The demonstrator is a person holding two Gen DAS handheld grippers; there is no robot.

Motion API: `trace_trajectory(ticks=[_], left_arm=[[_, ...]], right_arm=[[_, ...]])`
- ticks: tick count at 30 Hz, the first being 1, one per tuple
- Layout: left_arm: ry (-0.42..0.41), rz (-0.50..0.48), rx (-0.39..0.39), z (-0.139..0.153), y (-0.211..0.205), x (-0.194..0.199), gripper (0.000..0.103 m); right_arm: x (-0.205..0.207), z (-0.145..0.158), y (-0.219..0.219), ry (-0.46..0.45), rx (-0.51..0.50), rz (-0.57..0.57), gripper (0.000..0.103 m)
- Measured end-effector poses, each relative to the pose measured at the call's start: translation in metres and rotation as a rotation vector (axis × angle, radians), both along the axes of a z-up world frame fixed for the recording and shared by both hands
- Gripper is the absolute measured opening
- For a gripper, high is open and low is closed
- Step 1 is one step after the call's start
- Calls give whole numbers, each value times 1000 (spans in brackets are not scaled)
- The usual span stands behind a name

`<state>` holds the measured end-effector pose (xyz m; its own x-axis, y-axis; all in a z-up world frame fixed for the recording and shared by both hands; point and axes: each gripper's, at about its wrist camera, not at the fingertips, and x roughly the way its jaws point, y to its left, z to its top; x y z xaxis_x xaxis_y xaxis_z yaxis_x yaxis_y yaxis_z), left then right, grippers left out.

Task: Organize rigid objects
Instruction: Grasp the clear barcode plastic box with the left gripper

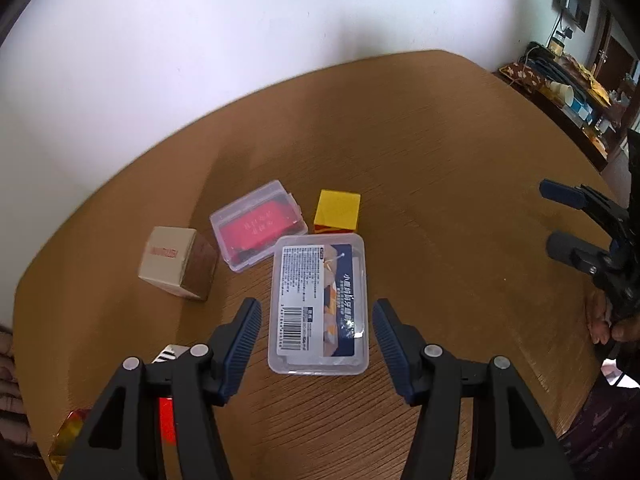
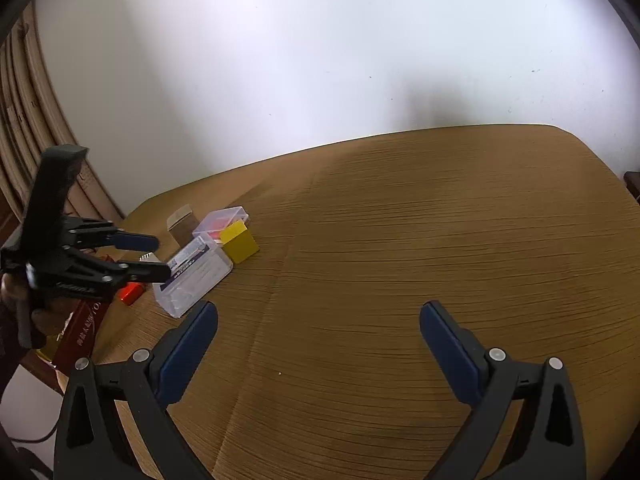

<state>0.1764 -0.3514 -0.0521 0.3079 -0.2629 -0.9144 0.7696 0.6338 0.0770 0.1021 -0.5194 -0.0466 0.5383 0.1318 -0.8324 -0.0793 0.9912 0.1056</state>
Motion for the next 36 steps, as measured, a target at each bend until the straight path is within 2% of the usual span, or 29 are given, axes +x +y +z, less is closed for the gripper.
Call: trace_trajectory(ticks=[5,9,11,14,19,22,24,28,32,34,36], left_arm=[[96,-52,-12,-13,-7,5,60],[111,-83,4,-14,-13,11,60],[122,-58,-2,-13,-13,18,60],[185,-31,-43,-14,-9,28,61],[159,-33,-9,-15,-13,29,61],[141,-17,-30,-6,-11,30,62],[195,-39,-21,-11,-12,31,63],[167,-55,18,-14,-15,30,67],[179,-9,32,-19,-10,41,70],[219,-32,35,-24,-11,40,76],[206,-64,69,-30,-17,33,77]], right_arm=[[-1,1,1,6,3,5,101],[-1,0,0,12,5,4,101],[0,-1,1,15,6,5,101],[0,-1,2,19,6,6,101],[0,-3,1,27,9,7,101],[-1,-3,0,30,14,4,101],[-1,-3,-1,31,16,2,101],[-2,-3,-2,34,18,0,101],[-3,-4,-2,38,21,0,101],[-4,-4,-2,39,22,-2,101],[-4,-4,-1,40,21,-2,101]])
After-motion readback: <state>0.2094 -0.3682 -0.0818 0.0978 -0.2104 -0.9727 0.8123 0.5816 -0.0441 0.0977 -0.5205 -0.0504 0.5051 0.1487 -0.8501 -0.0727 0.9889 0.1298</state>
